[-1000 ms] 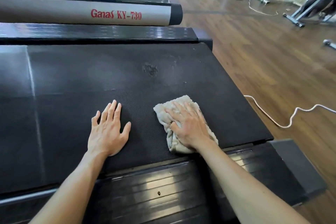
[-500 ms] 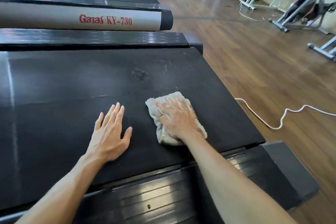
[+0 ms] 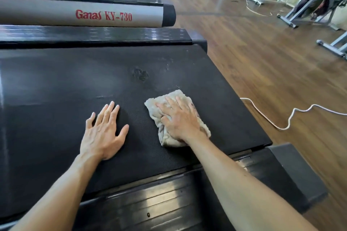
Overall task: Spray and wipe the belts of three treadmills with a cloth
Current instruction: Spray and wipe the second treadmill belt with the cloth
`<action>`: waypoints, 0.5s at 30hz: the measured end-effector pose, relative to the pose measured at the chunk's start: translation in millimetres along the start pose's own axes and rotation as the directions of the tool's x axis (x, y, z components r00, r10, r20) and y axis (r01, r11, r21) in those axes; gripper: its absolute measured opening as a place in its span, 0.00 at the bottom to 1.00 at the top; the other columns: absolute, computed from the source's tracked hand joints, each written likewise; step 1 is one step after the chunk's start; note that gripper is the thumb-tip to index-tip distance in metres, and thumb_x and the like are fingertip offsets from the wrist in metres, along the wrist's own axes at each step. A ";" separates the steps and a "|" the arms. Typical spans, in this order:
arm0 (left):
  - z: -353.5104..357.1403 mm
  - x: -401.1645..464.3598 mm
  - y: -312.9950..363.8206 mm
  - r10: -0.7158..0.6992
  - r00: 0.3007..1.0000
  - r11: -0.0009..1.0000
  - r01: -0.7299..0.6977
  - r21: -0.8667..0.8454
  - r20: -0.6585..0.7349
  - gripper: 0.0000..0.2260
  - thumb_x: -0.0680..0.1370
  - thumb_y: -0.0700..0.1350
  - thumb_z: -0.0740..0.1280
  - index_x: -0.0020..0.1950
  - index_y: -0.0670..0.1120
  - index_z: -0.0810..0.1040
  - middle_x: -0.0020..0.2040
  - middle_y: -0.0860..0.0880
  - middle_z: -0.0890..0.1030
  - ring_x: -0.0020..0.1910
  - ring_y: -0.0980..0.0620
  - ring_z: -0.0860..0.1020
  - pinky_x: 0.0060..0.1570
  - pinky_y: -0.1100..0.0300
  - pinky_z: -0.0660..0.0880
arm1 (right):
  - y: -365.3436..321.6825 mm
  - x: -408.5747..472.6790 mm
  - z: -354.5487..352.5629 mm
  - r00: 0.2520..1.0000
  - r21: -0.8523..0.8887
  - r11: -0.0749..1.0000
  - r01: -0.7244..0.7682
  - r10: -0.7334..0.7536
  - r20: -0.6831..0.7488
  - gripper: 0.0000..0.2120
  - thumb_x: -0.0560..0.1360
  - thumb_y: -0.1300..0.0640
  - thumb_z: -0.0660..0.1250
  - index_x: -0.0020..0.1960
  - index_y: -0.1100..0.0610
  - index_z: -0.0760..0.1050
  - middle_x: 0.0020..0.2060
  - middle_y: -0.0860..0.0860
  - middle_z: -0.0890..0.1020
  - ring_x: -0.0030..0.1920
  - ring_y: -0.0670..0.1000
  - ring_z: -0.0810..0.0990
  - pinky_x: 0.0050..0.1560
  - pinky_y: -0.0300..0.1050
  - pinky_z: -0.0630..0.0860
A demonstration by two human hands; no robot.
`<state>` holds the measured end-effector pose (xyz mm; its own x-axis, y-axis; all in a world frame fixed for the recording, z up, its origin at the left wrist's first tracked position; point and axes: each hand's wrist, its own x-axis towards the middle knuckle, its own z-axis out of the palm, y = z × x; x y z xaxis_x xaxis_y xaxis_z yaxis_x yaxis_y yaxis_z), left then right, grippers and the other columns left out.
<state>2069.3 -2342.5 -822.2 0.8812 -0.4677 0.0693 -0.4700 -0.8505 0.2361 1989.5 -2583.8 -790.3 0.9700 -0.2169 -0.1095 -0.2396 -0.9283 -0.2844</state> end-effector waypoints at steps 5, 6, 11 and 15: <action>1.1 -1.3 0.3 -0.008 1.000 1.000 0.008 0.014 0.001 0.39 0.75 0.67 0.39 0.83 0.50 0.51 0.84 0.54 0.46 0.82 0.57 0.44 0.79 0.50 0.44 | 6.6 -36.4 5.5 0.979 0.023 0.980 0.199 -0.199 0.033 0.33 0.73 0.37 0.44 0.76 0.32 0.65 0.82 0.40 0.56 0.83 0.48 0.47 0.81 0.59 0.39; 1.7 -1.9 -0.2 -0.003 1.000 1.000 0.003 0.018 -0.002 0.39 0.75 0.67 0.40 0.83 0.50 0.51 0.84 0.54 0.47 0.82 0.56 0.44 0.79 0.50 0.45 | 16.6 -41.5 4.3 0.979 0.016 0.979 0.203 -0.204 0.024 0.35 0.71 0.36 0.43 0.76 0.33 0.66 0.82 0.40 0.58 0.83 0.49 0.48 0.81 0.59 0.41; 0.5 -1.5 1.0 0.001 1.000 0.999 -0.002 0.038 0.004 0.40 0.75 0.67 0.40 0.83 0.50 0.52 0.84 0.53 0.49 0.82 0.55 0.46 0.79 0.49 0.46 | 26.0 -8.0 -1.8 1.000 -0.005 1.000 0.000 0.000 0.006 0.26 0.80 0.37 0.47 0.78 0.31 0.60 0.83 0.40 0.54 0.83 0.49 0.45 0.80 0.59 0.40; -2.6 -1.5 2.7 -0.016 1.000 1.000 0.016 0.018 0.006 0.39 0.74 0.66 0.40 0.83 0.50 0.53 0.84 0.54 0.48 0.82 0.56 0.46 0.79 0.49 0.45 | -9.3 -2.0 3.6 0.996 0.004 0.997 0.078 -0.078 0.035 0.26 0.79 0.40 0.49 0.77 0.31 0.62 0.83 0.42 0.54 0.83 0.51 0.45 0.80 0.59 0.38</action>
<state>2066.8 -2343.5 -819.1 0.8884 -0.4552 0.0601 -0.4566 -0.8620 0.2202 1989.7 -2573.7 -790.9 0.9838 -0.1331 -0.1202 -0.1635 -0.9413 -0.2954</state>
